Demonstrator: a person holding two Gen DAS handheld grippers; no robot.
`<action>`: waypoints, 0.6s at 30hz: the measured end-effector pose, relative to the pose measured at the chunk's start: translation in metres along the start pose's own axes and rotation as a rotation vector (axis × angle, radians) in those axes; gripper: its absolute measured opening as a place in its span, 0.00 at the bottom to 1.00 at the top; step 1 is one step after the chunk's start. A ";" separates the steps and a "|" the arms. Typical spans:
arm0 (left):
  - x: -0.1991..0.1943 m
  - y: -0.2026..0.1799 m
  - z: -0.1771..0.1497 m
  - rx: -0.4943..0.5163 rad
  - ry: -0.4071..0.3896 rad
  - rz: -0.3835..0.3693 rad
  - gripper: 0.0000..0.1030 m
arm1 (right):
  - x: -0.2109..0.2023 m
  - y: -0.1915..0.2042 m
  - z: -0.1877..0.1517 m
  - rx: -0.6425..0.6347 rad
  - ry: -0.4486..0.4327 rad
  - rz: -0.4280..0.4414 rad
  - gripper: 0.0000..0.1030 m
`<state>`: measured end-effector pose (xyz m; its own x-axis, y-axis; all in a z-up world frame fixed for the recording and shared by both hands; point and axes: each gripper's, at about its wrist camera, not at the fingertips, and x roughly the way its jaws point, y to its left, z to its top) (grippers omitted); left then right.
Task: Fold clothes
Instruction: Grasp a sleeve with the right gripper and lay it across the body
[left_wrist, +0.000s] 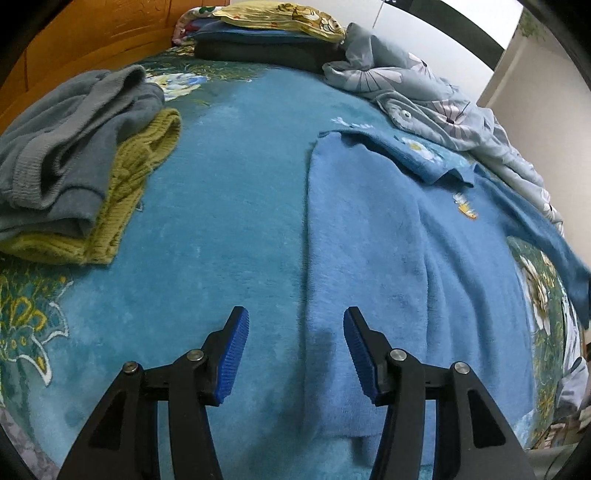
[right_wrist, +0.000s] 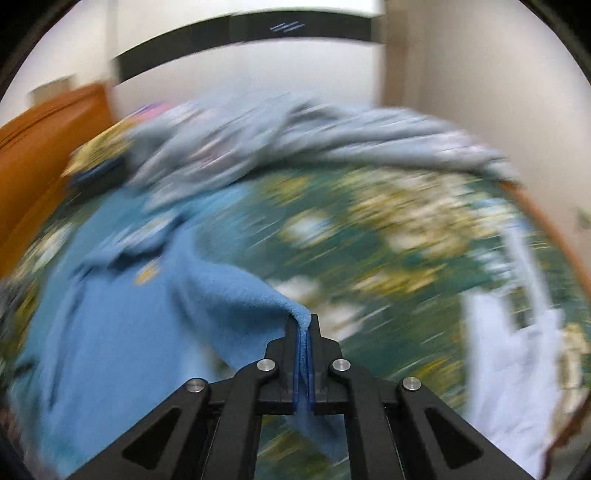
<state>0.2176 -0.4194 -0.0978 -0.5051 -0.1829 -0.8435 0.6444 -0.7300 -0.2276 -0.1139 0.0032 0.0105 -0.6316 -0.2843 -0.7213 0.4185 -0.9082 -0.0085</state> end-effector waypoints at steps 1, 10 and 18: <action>0.004 0.000 0.001 0.000 0.008 0.004 0.53 | 0.010 -0.015 0.009 0.038 0.005 -0.010 0.03; 0.014 -0.004 0.004 0.037 0.023 0.039 0.53 | 0.102 -0.063 0.019 0.183 0.125 -0.093 0.03; 0.016 -0.012 0.002 0.066 0.010 0.057 0.53 | 0.111 -0.063 0.001 0.175 0.138 -0.101 0.05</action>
<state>0.2007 -0.4144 -0.1072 -0.4627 -0.2184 -0.8592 0.6321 -0.7608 -0.1471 -0.2111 0.0283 -0.0683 -0.5643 -0.1552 -0.8109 0.2306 -0.9727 0.0257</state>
